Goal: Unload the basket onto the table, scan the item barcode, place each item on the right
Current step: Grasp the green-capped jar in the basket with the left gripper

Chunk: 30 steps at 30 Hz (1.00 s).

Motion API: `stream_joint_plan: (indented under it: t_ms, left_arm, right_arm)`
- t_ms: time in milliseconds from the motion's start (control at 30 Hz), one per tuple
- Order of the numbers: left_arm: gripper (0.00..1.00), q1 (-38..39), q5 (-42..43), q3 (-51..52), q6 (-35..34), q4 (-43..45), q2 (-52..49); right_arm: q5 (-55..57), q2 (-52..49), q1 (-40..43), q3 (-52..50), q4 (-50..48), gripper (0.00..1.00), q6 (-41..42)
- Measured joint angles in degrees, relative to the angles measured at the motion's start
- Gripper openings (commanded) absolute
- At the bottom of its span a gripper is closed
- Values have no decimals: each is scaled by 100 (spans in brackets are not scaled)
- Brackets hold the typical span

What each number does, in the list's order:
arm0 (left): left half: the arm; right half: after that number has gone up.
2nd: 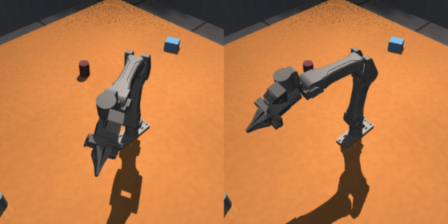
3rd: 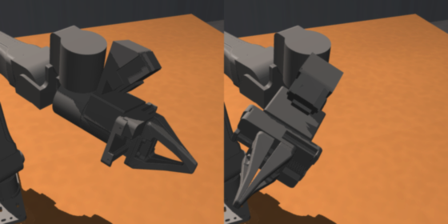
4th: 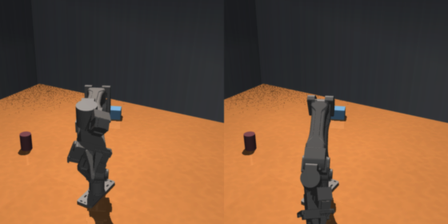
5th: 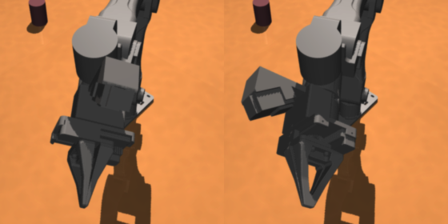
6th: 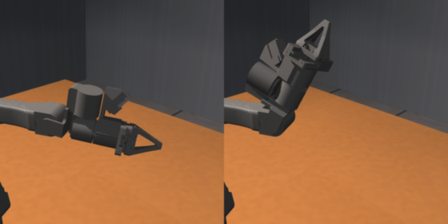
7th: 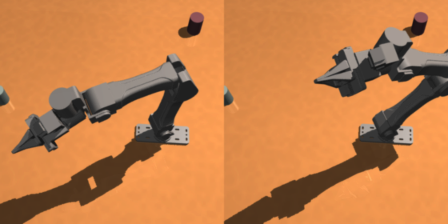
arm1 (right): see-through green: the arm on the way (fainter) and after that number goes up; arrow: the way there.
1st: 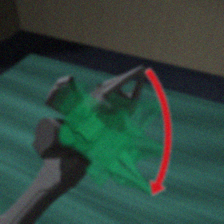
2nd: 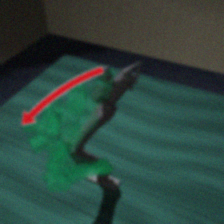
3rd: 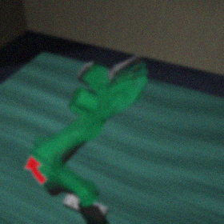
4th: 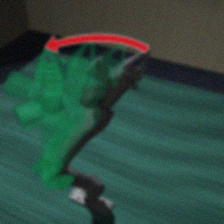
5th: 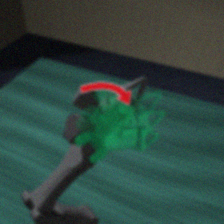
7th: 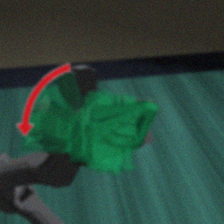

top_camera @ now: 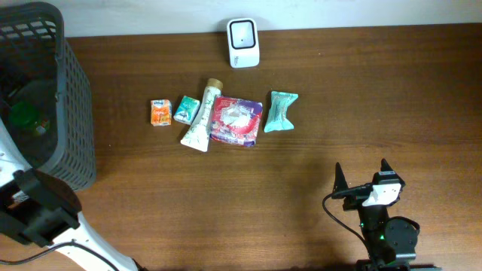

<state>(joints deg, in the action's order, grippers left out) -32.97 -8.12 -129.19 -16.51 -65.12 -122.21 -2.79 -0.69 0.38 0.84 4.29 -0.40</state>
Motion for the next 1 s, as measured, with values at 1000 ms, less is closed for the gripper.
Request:
stream_joint_plan:
  t_ms: [1000]
  left_arm:
    - [87, -166, 87, 1921, -555, 2100, -608]
  right_arm:
    - [0, 0, 0, 0, 0, 99, 0]
